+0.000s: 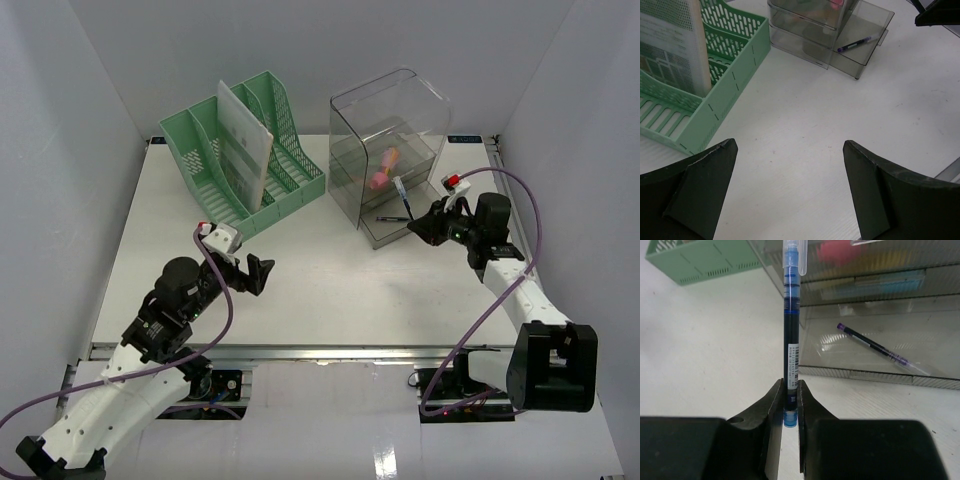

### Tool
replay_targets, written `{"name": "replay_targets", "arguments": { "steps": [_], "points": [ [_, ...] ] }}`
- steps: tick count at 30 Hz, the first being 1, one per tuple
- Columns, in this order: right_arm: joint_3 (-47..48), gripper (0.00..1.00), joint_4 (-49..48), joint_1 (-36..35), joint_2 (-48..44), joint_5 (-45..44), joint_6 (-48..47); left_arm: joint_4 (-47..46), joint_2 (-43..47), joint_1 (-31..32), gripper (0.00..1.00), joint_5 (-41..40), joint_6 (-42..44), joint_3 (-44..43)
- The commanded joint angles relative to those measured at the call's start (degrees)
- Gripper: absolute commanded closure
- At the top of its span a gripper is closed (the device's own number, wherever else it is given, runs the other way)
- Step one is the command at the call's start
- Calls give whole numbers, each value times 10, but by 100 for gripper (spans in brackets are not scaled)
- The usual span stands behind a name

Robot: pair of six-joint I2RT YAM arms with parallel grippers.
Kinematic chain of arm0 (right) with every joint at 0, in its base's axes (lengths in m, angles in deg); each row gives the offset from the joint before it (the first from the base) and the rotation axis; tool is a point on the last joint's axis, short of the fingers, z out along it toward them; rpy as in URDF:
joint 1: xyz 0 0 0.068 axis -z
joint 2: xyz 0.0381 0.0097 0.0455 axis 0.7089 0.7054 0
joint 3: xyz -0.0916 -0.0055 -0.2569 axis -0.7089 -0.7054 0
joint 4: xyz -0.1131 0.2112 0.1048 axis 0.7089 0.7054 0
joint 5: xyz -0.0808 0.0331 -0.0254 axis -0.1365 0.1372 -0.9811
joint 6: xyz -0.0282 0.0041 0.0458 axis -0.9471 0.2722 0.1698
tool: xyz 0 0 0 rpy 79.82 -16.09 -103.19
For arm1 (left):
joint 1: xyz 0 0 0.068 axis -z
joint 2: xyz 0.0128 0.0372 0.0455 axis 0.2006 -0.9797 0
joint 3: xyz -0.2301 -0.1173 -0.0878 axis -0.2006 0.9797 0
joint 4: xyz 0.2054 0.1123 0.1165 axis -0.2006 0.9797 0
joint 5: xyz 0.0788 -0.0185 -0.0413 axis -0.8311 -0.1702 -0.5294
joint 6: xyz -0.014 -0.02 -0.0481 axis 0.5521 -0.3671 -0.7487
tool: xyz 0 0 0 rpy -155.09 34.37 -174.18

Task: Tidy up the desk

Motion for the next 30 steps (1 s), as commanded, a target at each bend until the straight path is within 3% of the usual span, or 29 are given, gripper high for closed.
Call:
{"name": "replay_targets", "arguments": {
  "steps": [1, 7, 11, 22, 30],
  "points": [
    [9, 92, -77, 4, 18, -84, 173, 0, 10, -2, 2, -15, 6, 2],
    [-13, 92, -50, 58, 14, -157, 259, -1, 20, -2, 2, -20, 6, 5],
    [-47, 92, -78, 65, -7, -156, 319, -3, 18, -1, 2, -16, 6, 5],
    [38, 92, -97, 65, 150, -91, 403, -2, 17, -2, 2, -25, 7, 7],
    [100, 83, -100, 52, 219, -67, 451, -2, 18, -1, 2, -38, 7, 6]
  ]
}}
